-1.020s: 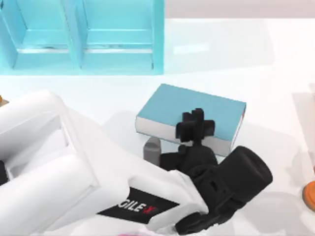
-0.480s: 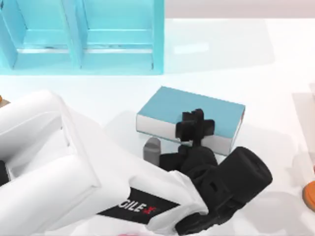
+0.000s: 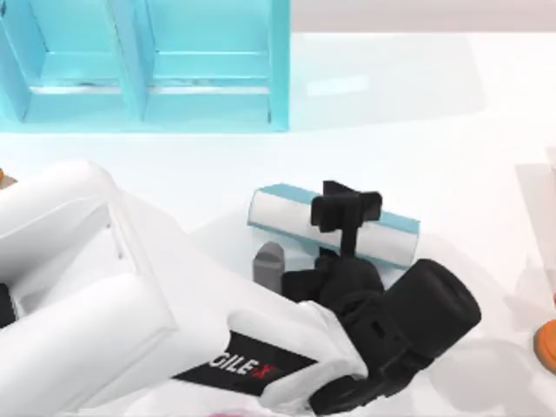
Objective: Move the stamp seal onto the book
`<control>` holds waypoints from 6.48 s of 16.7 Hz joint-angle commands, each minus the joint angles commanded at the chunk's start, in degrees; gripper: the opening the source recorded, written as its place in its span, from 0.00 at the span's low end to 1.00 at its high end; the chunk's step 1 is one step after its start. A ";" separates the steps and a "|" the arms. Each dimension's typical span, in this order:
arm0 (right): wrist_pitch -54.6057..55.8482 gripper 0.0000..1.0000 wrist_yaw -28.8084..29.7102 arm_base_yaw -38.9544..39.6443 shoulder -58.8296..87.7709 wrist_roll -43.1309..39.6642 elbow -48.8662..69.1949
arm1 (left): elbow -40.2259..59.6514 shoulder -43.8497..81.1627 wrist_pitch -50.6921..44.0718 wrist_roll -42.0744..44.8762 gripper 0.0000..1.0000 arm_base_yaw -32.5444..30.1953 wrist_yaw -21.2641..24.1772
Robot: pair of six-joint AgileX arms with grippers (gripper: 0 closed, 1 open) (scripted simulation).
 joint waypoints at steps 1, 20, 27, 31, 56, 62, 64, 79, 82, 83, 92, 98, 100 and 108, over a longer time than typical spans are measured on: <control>0.00 1.00 0.00 0.00 0.00 0.00 0.00 | 0.00 0.00 0.00 0.00 1.00 0.00 0.00; 0.00 1.00 0.00 0.00 0.00 0.00 0.00 | 8.68 1.49 -47.23 -44.84 1.00 -14.46 -5.19; 0.00 1.00 0.00 0.00 0.00 0.00 0.00 | 11.59 1.90 -76.18 -69.54 1.00 -22.23 -7.15; 0.00 1.00 0.00 0.00 0.00 0.00 0.00 | 11.92 1.88 -80.06 -73.11 1.00 -23.43 -7.51; 0.00 1.00 0.00 0.00 0.00 0.00 0.00 | -23.24 -66.89 -34.65 46.36 1.00 31.05 29.10; 0.00 1.00 0.00 0.00 0.00 0.00 0.00 | -41.62 -93.09 -25.23 89.95 1.00 49.76 47.78; 0.00 1.00 0.00 0.00 0.00 0.00 0.00 | -46.99 -100.59 -23.22 101.33 1.00 54.77 53.34; -0.54 1.00 0.03 -0.21 0.57 -0.16 0.56 | -58.74 -117.84 -19.39 124.89 1.00 65.33 66.18; -5.34 1.00 0.18 -1.88 5.93 -1.60 5.89 | -58.74 -117.84 -19.39 124.89 1.00 65.33 66.18; -7.81 1.00 0.21 -2.70 8.93 -2.35 8.88 | -58.74 -117.84 -19.39 124.89 1.00 65.33 66.18; -41.30 1.00 0.00 -12.93 57.67 -12.03 51.57 | -58.74 -117.84 -19.39 124.89 1.00 65.33 66.18; -63.87 1.00 -0.13 -19.63 88.69 -18.65 78.29 | -58.74 -117.84 -19.39 124.89 1.00 65.33 66.18; -69.54 1.00 -0.12 -21.38 96.76 -20.45 85.84 | -58.74 -117.84 -19.39 124.89 1.00 65.33 66.18; -78.86 1.00 -0.08 -24.37 109.96 -23.49 98.76 | -58.74 -117.84 -19.39 124.89 1.00 65.33 66.18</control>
